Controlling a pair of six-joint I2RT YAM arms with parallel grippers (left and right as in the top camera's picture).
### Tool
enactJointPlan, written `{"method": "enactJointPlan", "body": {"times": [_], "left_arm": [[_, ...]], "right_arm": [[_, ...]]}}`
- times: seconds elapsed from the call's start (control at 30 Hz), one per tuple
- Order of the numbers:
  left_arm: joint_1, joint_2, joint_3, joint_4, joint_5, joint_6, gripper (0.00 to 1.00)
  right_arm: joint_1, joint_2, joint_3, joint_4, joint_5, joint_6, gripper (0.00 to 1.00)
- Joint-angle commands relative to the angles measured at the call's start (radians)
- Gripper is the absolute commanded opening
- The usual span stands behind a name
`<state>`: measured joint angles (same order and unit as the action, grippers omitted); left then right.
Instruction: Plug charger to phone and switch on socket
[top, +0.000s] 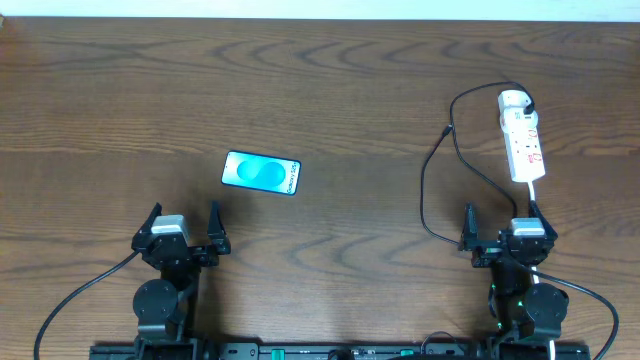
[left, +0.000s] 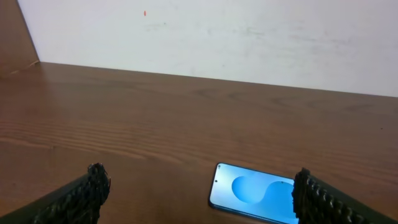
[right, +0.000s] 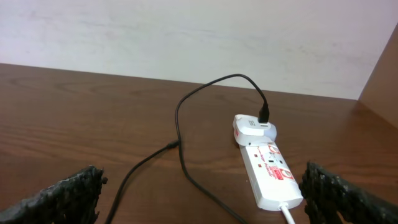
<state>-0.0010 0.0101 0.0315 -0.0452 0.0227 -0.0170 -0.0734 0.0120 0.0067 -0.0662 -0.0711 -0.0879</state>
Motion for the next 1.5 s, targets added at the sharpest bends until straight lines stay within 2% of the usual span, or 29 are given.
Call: {"method": "enactJointPlan", "body": {"times": [0.0,0.3,0.67,0.83,0.97,1.07,1.17,1.27,1.47], "left_arm": [[0.005,-0.006,-0.019,0.016,-0.015,0.021,0.96],[0.005,0.008,0.092,0.017,-0.015,0.021,0.96],[0.004,0.298,0.366,-0.048,0.026,0.020,0.96],[0.004,0.466,0.544,-0.196,0.051,0.009,0.96],[0.004,0.580,0.698,-0.367,0.160,-0.059,0.96],[0.004,0.630,0.768,-0.437,0.219,-0.075,0.96],[0.004,0.650,0.806,-0.462,0.285,-0.086,0.96],[0.003,0.652,0.837,-0.520,0.285,-0.167,0.96],[0.003,0.653,0.837,-0.705,0.389,-0.168,0.96]], "right_arm": [[-0.002,-0.006,-0.001,-0.005,0.009,0.005,1.00],[-0.002,-0.006,-0.001,-0.005,0.009,0.005,0.99],[-0.002,-0.006,-0.001,-0.005,0.009,0.005,0.99],[-0.002,-0.006,-0.001,-0.005,0.009,0.005,0.99],[-0.002,-0.006,-0.001,-0.005,0.009,0.005,0.99],[-0.002,-0.006,-0.001,-0.005,0.009,0.005,0.99],[-0.002,-0.006,-0.001,-0.005,0.009,0.005,0.99],[-0.002,-0.006,-0.001,-0.005,0.009,0.005,0.99],[-0.002,-0.006,-0.001,-0.005,0.009,0.005,0.99]]}}
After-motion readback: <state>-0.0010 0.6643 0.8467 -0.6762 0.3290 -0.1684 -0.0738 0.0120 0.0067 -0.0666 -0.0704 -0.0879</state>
